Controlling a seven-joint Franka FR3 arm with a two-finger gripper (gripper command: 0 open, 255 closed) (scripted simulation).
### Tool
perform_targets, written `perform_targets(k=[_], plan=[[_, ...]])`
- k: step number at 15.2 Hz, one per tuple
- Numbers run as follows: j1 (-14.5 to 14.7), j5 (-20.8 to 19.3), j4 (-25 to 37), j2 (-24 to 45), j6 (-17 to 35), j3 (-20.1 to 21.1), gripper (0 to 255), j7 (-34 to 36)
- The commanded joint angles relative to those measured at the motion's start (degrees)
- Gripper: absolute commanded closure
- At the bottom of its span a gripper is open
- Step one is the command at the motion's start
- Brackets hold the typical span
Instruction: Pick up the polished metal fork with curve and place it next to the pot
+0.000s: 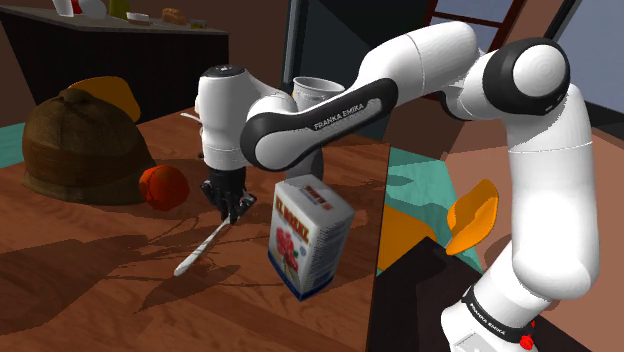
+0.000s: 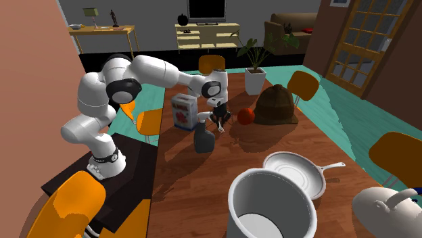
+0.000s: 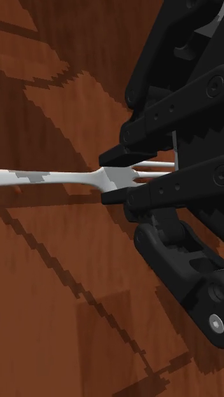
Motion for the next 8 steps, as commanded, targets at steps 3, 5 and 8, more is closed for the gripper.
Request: perform_targets(k=[3, 5, 8], plan=[[-0.44, 1.28, 1.01, -1.23, -2.36, 0.8, 255, -0.88], [-0.65, 1.9, 1.65, -1.89, -3.47, 1.21, 255, -1.32], [-0.9, 2.78, 2.72, -2.81, -5.2, 1.79, 255, -1.95]])
